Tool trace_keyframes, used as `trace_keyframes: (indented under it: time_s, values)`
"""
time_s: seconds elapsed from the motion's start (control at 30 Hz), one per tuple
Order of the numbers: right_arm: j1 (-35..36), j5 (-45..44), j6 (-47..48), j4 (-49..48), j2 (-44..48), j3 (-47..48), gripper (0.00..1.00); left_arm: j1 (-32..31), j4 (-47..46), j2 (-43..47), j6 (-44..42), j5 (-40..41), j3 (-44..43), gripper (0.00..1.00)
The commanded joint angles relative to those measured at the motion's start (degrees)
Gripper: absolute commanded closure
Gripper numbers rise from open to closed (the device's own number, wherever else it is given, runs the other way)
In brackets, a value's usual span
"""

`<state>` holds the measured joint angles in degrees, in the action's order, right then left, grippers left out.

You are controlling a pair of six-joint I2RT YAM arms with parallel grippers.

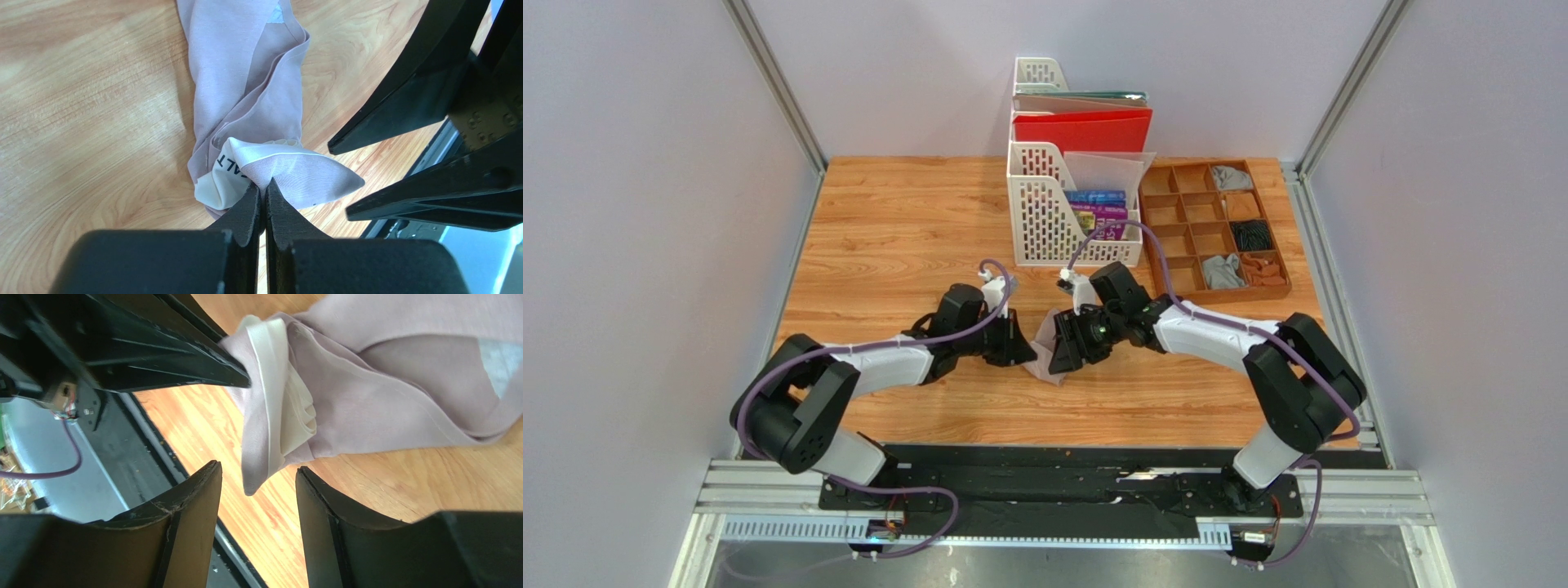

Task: Roll the underwear
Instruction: Roll the underwear at the center of the board.

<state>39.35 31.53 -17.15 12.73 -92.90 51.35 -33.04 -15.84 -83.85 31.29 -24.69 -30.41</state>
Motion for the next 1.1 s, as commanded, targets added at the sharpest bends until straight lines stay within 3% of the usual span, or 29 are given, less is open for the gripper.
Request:
trace_keyframes:
  time_s: [0.0,0.27,0.5,0.73,0.83,0.97,1.0,1.03,1.07]
  values:
    - [1.25,-4.45,0.71,-5.44,3.08,-1.52,0.47,-0.27,2.03,-1.22,2.9,0.08,-3.51,1.0]
    - [1.78,-5.95,1.76,-9.83,2.73,-3.54,0.49,-0.27,2.74,-3.16,3.96,-0.27,-4.92,1.0]
    - [1.78,-7.62,3.78,-9.48,1.32,-3.1,0.6,-0.19,1.42,-3.77,5.45,-1.06,-5.44,1.0]
    - [1.87,-8.68,5.19,-9.83,0.71,-2.93,0.59,0.25,0.63,-3.86,6.15,-1.85,-5.62,1.0]
    - [1.78,-7.36,5.46,-9.66,-0.17,-2.57,0.67,0.6,0.37,-3.86,6.5,-2.03,-5.27,1.0]
    - [1.87,-7.26,5.02,-9.66,-0.52,-2.4,0.94,0.78,0.19,-3.6,6.07,-2.38,-5.44,1.0]
    - [1.78,-7.88,4.76,-8.79,-0.61,-1.7,0.96,0.78,0.36,-3.16,5.89,-2.38,-5.45,1.0]
    - [1.69,-8.23,4.93,-8.43,-0.79,-1.35,0.98,0.87,0.54,-3.07,5.63,-2.3,-5.27,0.98]
    - [1.78,-9.02,5.02,-8.08,-0.79,-1.08,1.0,0.78,0.8,-2.55,5.45,-2.03,-5.36,0.87]
